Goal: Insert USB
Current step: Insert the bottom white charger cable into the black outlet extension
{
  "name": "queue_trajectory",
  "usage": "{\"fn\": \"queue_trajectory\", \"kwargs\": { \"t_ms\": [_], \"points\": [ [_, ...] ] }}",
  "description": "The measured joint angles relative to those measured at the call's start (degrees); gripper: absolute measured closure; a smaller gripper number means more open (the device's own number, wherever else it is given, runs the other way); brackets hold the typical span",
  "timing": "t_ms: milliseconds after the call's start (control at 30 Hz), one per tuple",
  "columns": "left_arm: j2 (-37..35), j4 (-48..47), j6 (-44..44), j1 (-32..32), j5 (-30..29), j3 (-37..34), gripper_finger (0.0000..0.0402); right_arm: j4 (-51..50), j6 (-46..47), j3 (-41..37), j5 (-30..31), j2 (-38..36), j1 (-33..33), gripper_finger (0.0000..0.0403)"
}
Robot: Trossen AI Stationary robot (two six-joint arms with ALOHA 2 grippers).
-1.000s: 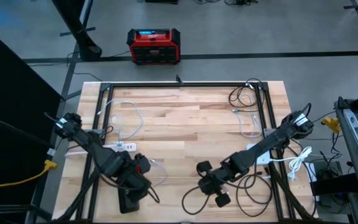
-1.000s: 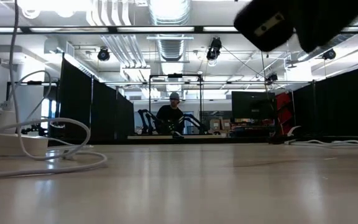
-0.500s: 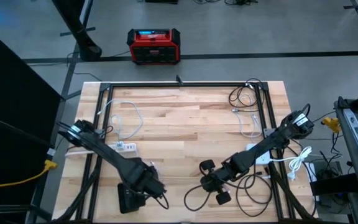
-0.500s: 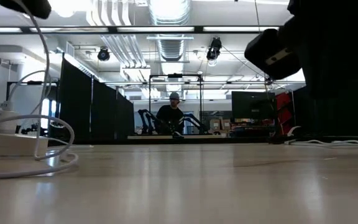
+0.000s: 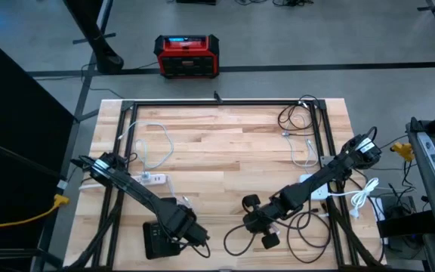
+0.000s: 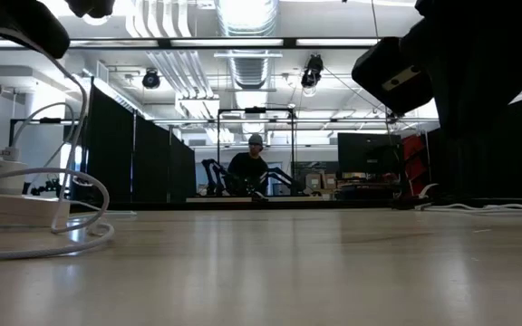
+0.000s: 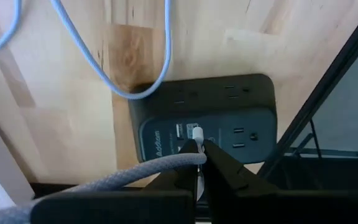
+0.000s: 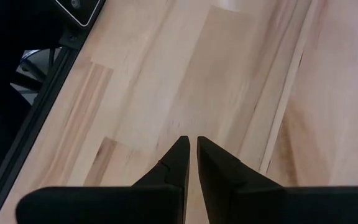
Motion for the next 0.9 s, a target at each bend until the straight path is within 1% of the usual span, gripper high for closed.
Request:
{"fn": "queue_trajectory", "kwargs": {
  "t_ms": [267,433,900],
  "points": [
    [-0.11,0.60,-3.37,-1.92,0.62,0.00,0.0401,-0.03,0.00,0.00,-0.02,0.00,0.24,0.0387],
    [-0.13,1.67,-4.74,-2.12,-1.45,0.00,0.0401,-0.05,-0.22,0.00,-0.02,-0.02,0.61,0.0387],
    [-0.18,1.85,-4.58,-2.60,-1.48,-2.08,0.0401,-0.05,-0.61,0.00,-0.04,-0.28,0.61,0.0387]
  ]
}}
